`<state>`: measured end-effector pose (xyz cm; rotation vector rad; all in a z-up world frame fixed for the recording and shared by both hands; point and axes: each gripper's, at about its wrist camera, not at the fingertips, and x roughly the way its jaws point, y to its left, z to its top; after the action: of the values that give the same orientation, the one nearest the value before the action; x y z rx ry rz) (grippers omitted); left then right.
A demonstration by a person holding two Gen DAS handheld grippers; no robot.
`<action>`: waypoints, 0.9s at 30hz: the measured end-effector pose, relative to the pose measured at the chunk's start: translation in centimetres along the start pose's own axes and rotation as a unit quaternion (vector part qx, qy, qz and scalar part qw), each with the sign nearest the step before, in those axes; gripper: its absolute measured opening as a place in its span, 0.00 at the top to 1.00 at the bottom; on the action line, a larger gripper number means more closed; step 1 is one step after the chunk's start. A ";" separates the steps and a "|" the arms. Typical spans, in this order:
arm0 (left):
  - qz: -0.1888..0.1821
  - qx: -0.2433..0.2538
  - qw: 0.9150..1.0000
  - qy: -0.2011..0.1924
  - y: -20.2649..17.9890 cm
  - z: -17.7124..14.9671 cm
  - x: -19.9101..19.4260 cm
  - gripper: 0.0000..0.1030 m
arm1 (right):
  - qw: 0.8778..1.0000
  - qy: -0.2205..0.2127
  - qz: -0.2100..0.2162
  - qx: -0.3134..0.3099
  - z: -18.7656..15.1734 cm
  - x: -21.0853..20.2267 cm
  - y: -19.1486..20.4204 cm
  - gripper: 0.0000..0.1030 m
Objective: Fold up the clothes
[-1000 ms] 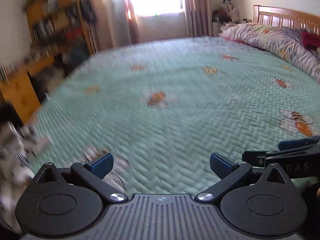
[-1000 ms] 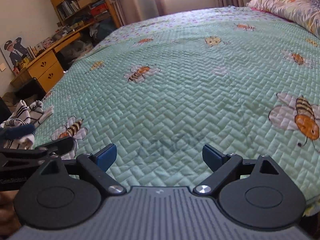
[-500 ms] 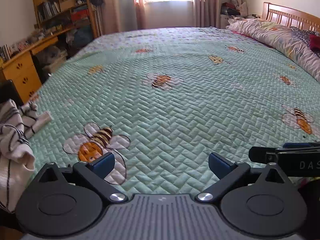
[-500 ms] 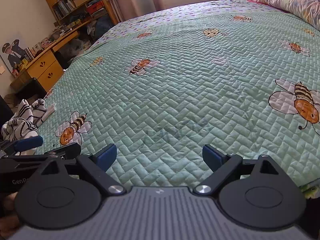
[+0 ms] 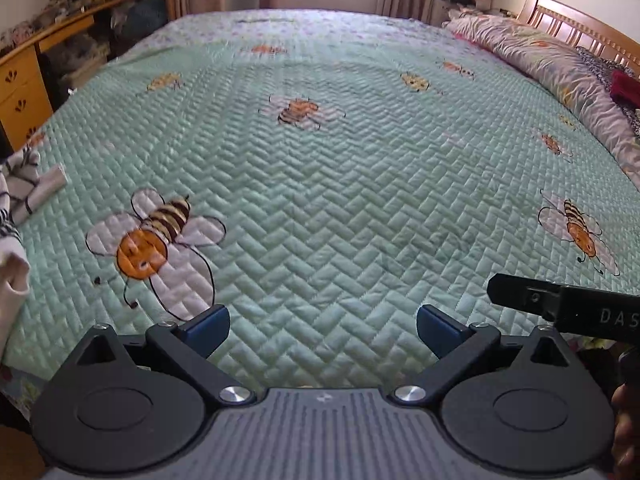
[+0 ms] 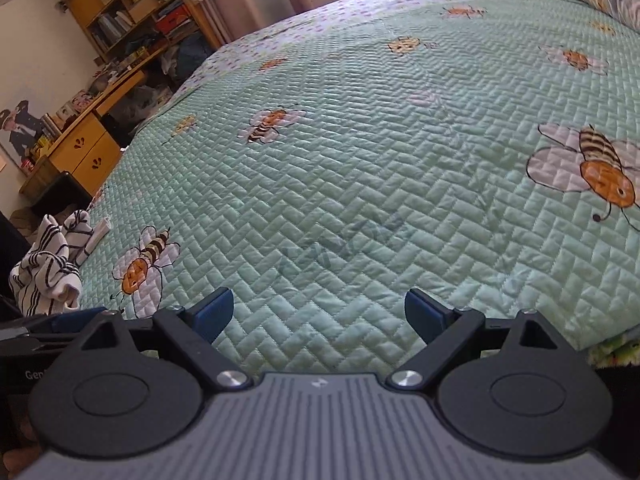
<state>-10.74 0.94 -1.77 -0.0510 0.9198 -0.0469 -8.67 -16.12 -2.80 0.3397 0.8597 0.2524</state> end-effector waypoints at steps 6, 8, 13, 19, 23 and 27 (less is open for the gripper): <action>-0.004 -0.010 0.999 0.043 -0.2 0.0 1.9 0.03 | 1.000 -0.006 -0.006 0.028 0.1 0.2 -1.5 0.10; -0.002 -0.012 0.998 0.055 -0.1 0.1 2.4 0.03 | 0.999 0.000 -0.015 0.030 0.3 0.5 -1.9 0.10; 0.014 -0.037 0.997 0.072 1.4 0.5 3.2 0.03 | 0.996 0.012 -0.061 -0.071 1.1 1.4 0.5 0.10; 0.035 -0.075 0.993 0.083 3.7 0.9 3.6 0.05 | 0.987 0.002 -0.052 -0.153 1.7 2.0 4.1 0.10; 0.042 -0.089 0.991 0.086 4.8 1.0 3.9 0.05 | 0.987 0.013 -0.033 -0.155 1.6 2.8 4.9 0.10; 0.049 -0.098 0.990 0.090 5.6 1.1 4.1 0.06 | 0.989 0.028 -0.024 -0.145 1.3 3.4 5.2 0.10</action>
<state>-7.27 6.31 -4.74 -0.1865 1.1037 0.1334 -5.92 -10.43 -2.35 0.0399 0.8721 0.3387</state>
